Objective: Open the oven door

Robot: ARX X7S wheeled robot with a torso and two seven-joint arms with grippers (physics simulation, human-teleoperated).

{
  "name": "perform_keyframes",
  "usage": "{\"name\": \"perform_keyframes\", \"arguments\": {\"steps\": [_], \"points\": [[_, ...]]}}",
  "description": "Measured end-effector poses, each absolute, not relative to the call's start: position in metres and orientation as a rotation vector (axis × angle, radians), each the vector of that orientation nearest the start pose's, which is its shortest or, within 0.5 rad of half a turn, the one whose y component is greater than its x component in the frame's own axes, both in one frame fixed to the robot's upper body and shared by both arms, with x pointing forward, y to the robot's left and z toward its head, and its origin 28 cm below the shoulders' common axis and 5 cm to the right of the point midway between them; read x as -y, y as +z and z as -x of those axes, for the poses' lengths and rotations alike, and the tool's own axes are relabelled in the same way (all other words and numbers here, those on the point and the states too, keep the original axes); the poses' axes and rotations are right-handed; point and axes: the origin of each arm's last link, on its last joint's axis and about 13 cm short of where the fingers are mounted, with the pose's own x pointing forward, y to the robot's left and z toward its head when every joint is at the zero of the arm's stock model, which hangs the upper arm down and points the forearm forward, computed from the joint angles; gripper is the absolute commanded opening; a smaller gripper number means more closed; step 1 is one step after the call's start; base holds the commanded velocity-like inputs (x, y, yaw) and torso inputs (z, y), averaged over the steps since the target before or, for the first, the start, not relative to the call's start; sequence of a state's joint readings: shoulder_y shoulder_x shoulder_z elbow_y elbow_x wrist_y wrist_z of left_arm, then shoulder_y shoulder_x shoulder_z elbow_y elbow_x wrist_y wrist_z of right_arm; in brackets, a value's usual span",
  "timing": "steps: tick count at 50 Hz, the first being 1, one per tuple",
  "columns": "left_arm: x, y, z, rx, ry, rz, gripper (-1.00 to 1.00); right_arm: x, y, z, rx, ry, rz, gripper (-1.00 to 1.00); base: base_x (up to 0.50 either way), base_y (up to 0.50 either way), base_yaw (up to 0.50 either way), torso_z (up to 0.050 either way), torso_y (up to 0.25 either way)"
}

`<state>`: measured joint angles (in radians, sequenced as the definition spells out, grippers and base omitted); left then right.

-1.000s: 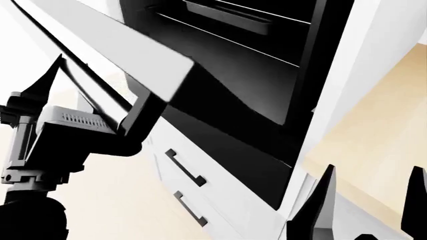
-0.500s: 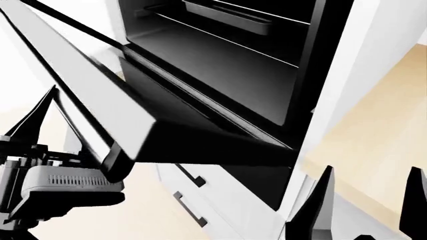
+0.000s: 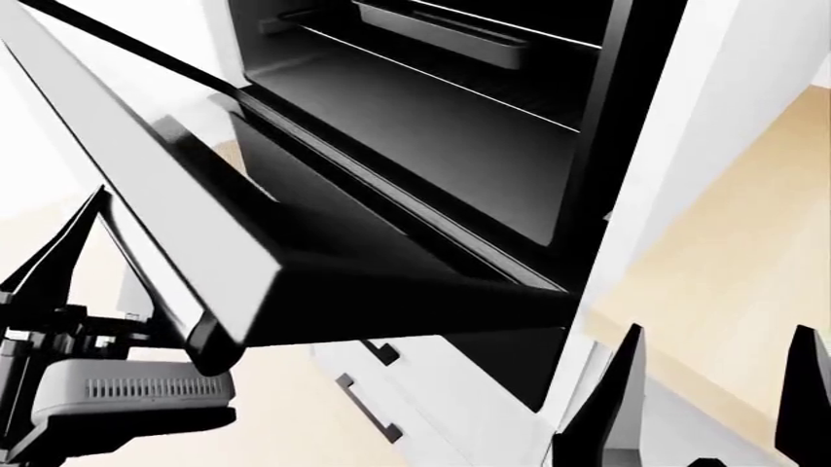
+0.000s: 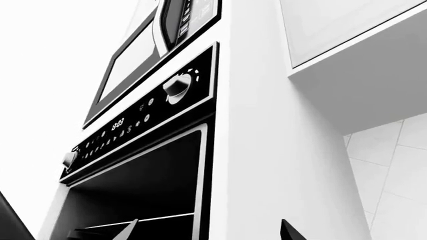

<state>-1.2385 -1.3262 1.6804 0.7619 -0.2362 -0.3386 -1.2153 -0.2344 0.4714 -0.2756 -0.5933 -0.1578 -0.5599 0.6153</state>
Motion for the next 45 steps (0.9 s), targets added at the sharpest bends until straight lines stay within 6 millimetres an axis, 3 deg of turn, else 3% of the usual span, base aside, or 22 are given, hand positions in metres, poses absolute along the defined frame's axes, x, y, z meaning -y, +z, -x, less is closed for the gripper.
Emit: {"name": "perform_keyframes", "arguments": {"steps": [15, 32, 45], "points": [[-0.296, 0.178, -0.181, 0.669, 0.17, -0.918, -1.0, 0.102, 0.122, -0.136, 0.912, -0.021, 0.078, 1.0, 0.0, 0.0, 0.0, 0.002, 0.01], [-0.303, 0.159, -0.163, 0.614, 0.167, -0.915, -1.0, 0.102, 0.122, -0.135, 0.912, -0.019, 0.075, 1.0, 0.0, 0.0, 0.0, 0.002, 0.009], [-0.299, 0.156, -0.168, 0.64, 0.174, -0.838, -1.0, 0.101, 0.121, -0.135, 0.913, -0.016, 0.071, 1.0, 0.0, 0.0, 0.0, 0.002, 0.007]]}}
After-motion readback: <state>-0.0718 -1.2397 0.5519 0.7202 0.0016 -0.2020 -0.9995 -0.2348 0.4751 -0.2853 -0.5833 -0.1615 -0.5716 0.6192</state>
